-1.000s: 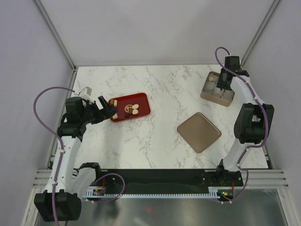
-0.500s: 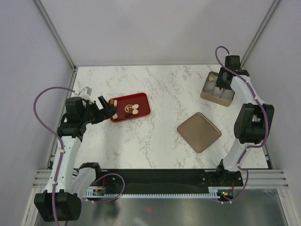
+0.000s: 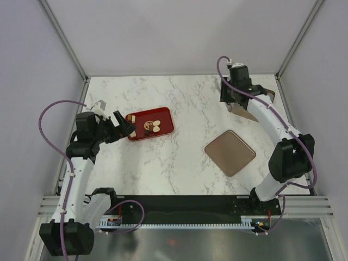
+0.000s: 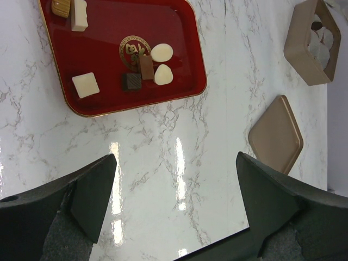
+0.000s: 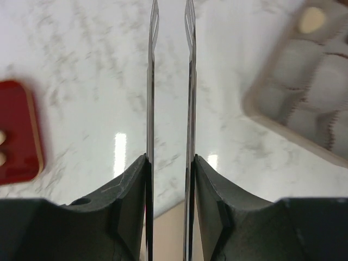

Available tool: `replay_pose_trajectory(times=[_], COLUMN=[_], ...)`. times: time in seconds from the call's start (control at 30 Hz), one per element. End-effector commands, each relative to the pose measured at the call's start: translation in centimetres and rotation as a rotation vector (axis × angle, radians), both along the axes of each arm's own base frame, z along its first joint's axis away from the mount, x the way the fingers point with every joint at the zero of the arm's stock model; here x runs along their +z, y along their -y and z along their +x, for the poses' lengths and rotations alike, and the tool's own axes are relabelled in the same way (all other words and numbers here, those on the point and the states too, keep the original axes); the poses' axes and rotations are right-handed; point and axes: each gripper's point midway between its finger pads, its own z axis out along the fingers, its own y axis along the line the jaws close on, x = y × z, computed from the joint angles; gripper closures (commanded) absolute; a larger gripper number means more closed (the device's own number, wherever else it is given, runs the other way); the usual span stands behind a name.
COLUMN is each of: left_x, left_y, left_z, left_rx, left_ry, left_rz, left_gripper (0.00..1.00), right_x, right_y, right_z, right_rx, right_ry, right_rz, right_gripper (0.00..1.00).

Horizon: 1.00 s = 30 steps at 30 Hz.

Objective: Pack the chocolate

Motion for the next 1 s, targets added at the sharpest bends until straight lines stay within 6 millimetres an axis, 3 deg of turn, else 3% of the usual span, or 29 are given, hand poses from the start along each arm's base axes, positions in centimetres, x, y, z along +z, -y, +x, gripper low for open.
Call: replay_pose_trajectory(times=[0.0,0.13,0.43,0.63,0.73,0.97], left_x=[0.8,0.8,1.2,1.0,1.1,1.2], left_y=[-0.4,-0.6,-1.2,-1.0,-1.1,-0.9], left_z=[0.5,0.6,0.5,0.5,0.5,0.5], left_rx=[-0.003,0.005,0.036,0.026,0.027,0.019], left_ry=[0.058,0.058,0.075,0.065,0.071,0.070], left_rz=[0.036,0.043,0.065,0.060,0.061,0.054], left_gripper=[0.01,0.02,0.02,0.02,0.02,0.02], right_x=[2.6,3.3,-1.0,-2.9,-3.7,-5.2], right_y=[-6.2,-14.0,-22.2,-25.0,-25.3,-24.0], right_z=[-1.9,-5.6,-11.2,-12.5,-12.5,-11.4], right_rx=[0.171,0.422,0.700,0.800,0.804,0.772], right_ry=[0.091,0.150,0.092,0.075,0.066,0.057], right_rz=[0.050,0.036,-0.004,-0.066,-0.093,-0.207], right_gripper=[0.55,0.54,0.52,0.50,0.50,0.50])
